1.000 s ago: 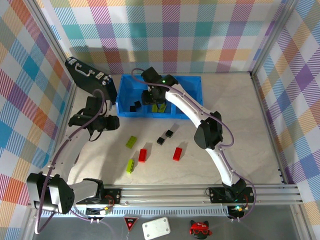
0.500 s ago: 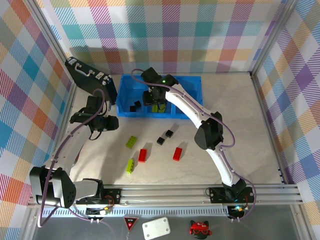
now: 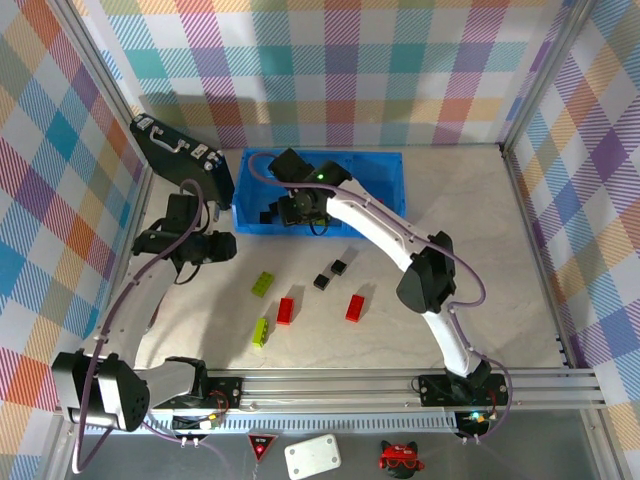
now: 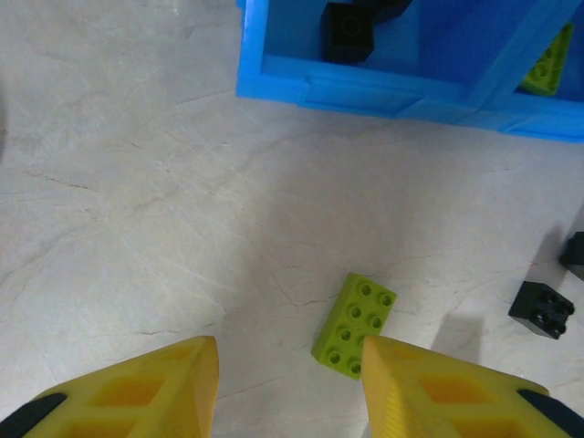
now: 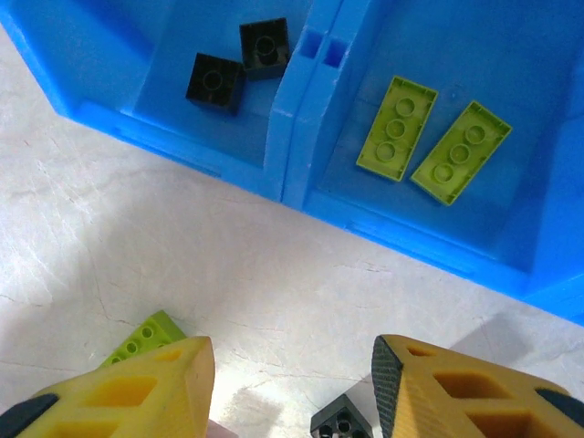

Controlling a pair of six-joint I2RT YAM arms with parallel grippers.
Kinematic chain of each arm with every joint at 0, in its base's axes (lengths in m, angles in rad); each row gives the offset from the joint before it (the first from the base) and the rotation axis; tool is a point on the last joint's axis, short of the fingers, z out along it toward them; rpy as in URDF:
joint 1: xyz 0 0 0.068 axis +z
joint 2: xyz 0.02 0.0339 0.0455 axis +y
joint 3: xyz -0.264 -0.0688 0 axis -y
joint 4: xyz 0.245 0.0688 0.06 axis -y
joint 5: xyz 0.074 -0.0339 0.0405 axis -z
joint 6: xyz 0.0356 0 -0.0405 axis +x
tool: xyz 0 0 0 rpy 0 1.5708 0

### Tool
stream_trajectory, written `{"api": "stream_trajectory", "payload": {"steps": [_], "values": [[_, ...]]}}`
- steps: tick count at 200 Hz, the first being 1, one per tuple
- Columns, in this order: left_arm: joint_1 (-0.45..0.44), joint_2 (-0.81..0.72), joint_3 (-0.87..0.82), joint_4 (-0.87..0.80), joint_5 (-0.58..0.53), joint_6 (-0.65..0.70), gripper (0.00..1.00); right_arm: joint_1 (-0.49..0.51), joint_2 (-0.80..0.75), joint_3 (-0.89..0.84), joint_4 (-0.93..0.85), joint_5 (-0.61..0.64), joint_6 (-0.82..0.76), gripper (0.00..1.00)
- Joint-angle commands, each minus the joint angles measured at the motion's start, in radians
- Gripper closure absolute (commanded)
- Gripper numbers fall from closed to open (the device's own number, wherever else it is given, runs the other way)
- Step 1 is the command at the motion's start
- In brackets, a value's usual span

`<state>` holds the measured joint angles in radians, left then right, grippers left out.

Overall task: Sort the legos into containers by color
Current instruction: Pick up the lego from the center of the table.

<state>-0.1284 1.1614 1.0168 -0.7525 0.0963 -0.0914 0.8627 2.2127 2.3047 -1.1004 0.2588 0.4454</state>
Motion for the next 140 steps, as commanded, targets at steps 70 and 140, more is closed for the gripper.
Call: {"api": "stream_trajectory", "payload": {"steps": [70,140], "values": [[-0.04,0.06,0.011,-0.045,0.047,-0.007,0.54,0.047,-0.046,-0.037,-0.005,0.076,0.023,0.49],[-0.144,0.189,0.029,-0.07,0.074,-0.014,0.54,0.047,-0.143,-0.195,0.058,0.088,0.056,0.49]]}}
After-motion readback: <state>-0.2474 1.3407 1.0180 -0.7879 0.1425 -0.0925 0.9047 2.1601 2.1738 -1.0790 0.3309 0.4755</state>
